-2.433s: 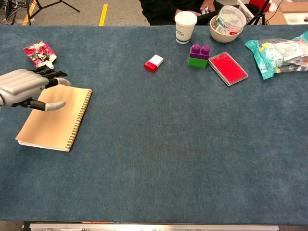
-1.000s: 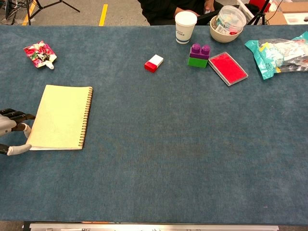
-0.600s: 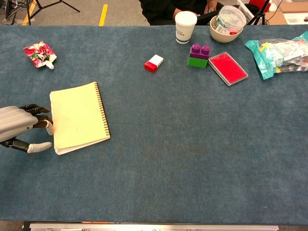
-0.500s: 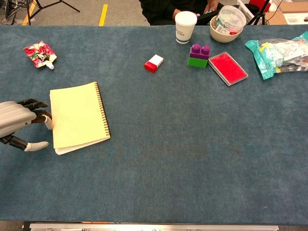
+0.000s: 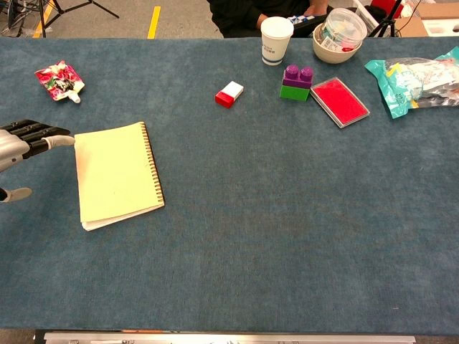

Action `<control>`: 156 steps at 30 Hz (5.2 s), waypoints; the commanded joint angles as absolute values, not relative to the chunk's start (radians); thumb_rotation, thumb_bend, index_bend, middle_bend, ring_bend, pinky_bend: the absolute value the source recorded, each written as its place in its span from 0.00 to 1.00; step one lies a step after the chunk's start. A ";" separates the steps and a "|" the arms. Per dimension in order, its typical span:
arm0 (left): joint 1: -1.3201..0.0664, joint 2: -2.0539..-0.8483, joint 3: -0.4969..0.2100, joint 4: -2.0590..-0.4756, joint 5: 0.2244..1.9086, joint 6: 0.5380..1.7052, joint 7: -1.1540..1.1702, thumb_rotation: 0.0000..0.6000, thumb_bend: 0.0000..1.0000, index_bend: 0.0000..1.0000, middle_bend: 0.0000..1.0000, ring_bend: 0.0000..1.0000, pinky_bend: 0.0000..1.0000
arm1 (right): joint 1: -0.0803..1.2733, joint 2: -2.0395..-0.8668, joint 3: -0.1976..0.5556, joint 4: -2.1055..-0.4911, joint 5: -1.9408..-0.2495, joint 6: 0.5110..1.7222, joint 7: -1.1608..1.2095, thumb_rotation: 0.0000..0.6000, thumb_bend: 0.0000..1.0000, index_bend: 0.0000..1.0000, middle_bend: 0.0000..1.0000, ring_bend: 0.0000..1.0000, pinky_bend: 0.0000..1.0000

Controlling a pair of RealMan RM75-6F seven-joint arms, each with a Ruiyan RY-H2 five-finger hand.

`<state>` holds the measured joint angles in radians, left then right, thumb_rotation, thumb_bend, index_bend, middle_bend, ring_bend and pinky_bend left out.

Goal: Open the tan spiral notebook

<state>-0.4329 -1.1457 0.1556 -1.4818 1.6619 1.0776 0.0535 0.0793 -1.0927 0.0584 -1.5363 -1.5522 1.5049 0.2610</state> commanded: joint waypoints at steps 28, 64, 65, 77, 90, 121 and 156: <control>-0.513 -1.423 0.234 -1.015 1.875 1.187 -0.319 1.00 0.25 0.07 0.01 0.00 0.00 | 0.072 -1.081 0.062 -1.590 -1.546 1.520 0.190 1.00 0.39 0.36 0.37 0.23 0.29; -0.539 -1.496 0.226 -0.996 1.811 1.164 -0.394 1.00 0.25 0.09 0.01 0.00 0.00 | 0.059 -1.077 0.062 -1.582 -1.544 1.532 0.204 1.00 0.39 0.36 0.37 0.23 0.29; -0.541 -1.500 0.224 -0.994 1.808 1.162 -0.401 1.00 0.25 0.09 0.01 0.00 0.00 | 0.058 -1.077 0.063 -1.583 -1.544 1.533 0.204 1.00 0.39 0.36 0.37 0.23 0.29; -0.563 -1.516 0.201 -1.009 1.781 1.159 -0.460 1.00 0.27 0.11 0.02 0.00 0.00 | 0.055 -1.081 0.068 -1.581 -1.544 1.544 0.202 1.00 0.39 0.36 0.37 0.23 0.29; -0.592 -1.512 0.151 -1.104 1.735 1.146 -0.473 1.00 0.46 0.14 0.02 0.00 0.00 | 0.052 -1.090 0.073 -1.566 -1.547 1.556 0.214 1.00 0.39 0.36 0.37 0.23 0.29; -0.606 -1.492 0.124 -1.262 1.679 1.085 -0.331 1.00 0.60 0.31 0.02 0.00 0.00 | 0.051 -1.103 0.075 -1.526 -1.548 1.559 0.258 1.00 0.39 0.36 0.37 0.23 0.29; -0.587 -1.289 0.204 -1.362 1.764 1.140 -0.270 1.00 0.65 0.65 0.13 0.00 0.00 | 0.050 -1.113 0.073 -1.513 -1.563 1.570 0.271 1.00 0.39 0.36 0.37 0.23 0.29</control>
<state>-0.5881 -1.3174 0.1897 -1.3470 1.7495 1.1347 -0.2842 0.0499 -1.1129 0.0727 -1.5132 -1.5631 1.5698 0.2707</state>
